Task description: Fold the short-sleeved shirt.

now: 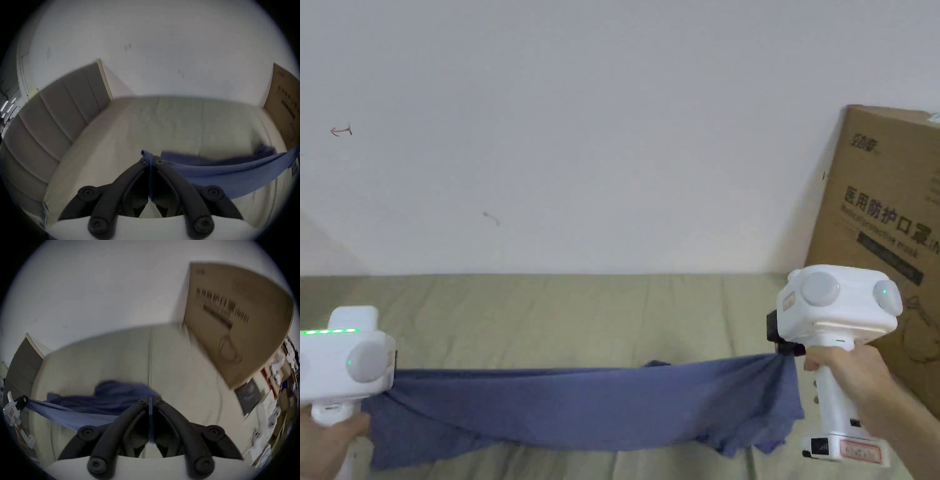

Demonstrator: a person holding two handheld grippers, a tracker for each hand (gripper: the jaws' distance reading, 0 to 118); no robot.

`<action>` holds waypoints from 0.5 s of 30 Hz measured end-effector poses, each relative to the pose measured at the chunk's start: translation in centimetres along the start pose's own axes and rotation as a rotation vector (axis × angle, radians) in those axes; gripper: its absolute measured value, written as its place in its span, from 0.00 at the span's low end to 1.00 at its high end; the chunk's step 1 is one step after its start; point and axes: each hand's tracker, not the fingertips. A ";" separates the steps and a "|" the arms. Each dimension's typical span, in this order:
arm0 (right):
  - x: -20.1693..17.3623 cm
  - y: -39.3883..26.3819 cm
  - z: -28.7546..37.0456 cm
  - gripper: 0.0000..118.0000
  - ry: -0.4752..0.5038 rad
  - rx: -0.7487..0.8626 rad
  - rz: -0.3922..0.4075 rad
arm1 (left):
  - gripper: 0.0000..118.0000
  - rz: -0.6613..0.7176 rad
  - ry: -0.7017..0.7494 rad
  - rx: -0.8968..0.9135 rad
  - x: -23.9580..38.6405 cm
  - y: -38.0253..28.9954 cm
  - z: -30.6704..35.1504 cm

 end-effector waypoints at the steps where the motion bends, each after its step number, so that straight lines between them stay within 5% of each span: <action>1: 0.2 -1.5 -1.6 0.02 -0.004 -0.036 -0.007 | 0.01 0.016 -0.008 -0.031 -0.2 -1.4 -0.8; 7: 2.5 -8.3 -4.3 0.02 0.010 -0.111 -0.008 | 0.01 -0.006 -0.047 -0.103 -2.9 -7.6 -0.1; 15: 5.8 -18.9 4.9 0.02 0.067 -0.099 -0.010 | 0.01 -0.067 -0.109 -0.097 -8.3 -15.4 8.8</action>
